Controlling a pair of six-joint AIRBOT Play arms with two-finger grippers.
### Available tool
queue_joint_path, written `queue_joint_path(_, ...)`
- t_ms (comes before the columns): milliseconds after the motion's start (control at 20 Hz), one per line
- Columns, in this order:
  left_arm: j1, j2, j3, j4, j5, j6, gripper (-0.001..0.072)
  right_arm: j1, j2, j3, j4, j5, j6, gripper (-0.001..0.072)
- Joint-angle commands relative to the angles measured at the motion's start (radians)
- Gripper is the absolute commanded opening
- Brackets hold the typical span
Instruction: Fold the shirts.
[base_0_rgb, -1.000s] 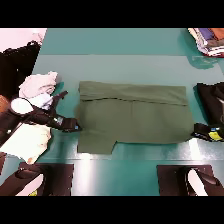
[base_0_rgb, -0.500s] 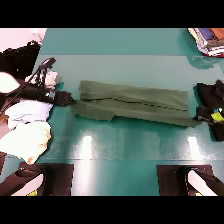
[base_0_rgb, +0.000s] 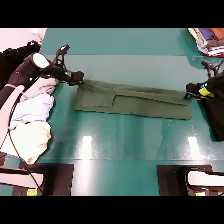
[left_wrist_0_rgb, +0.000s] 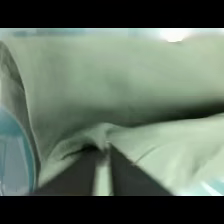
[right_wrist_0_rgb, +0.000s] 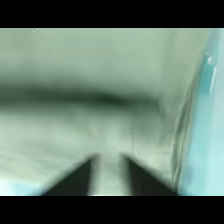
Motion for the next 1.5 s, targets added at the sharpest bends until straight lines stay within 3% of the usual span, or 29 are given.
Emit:
queue_joint_path(0,0.0,-0.071,0.066,-0.003,0.025,-0.009,0.0581,-0.046,-0.113,0.117,0.147,0.012,-0.05,0.0383)
queue_joint_path(50,0.0,-0.069,0.079,-0.002,0.001,-0.007,0.0538,-0.069,-0.115,0.125,0.171,0.025,-0.072,0.0383)
queue_joint_path(250,0.0,-0.069,0.146,-0.007,-0.19,-0.004,0.0539,-0.182,-0.08,0.053,0.167,0.101,-0.156,0.0383)
queue_joint_path(300,0.0,-0.069,0.146,-0.01,-0.217,-0.004,0.0394,-0.218,-0.071,0.009,0.168,0.1,-0.169,0.0386)
queue_joint_path(350,0.0,-0.07,0.144,-0.015,-0.227,-0.003,0.0119,-0.251,-0.069,-0.031,0.17,0.093,-0.18,0.039)
queue_joint_path(400,0.0,-0.07,0.144,-0.022,-0.224,-0.004,0.0025,-0.285,-0.075,-0.072,0.178,0.086,-0.194,0.049)
queue_joint_path(450,0.0,-0.07,0.144,-0.04,-0.214,-0.004,0.0026,-0.314,-0.087,-0.105,0.216,0.082,-0.221,0.0542)
queue_joint_path(600,0.0,-0.073,0.141,-0.134,-0.174,-0.004,0.0026,-0.356,-0.161,-0.155,0.37,0.068,-0.29,0.054)
queue_joint_path(800,-0.01,-0.081,0.139,-0.166,-0.167,-0.006,0.0026,-0.307,-0.227,-0.155,0.422,0.031,-0.304,0.0505)
queue_joint_path(1000,-0.115,-0.084,0.138,-0.151,-0.059,-0.009,0.0024,-0.253,-0.222,-0.144,0.422,0.029,-0.378,0.0015)
queue_joint_path(1250,-0.291,-0.181,0.15,-0.167,0.091,-0.031,0.0024,-0.24,-0.11,-0.011,0.501,0.142,-0.356,0.0014)
queue_joint_path(1450,-0.407,-0.341,0.277,-0.222,0.071,-0.032,0.0025,-0.144,0.003,0.117,0.589,0.172,-0.262,0.0014)
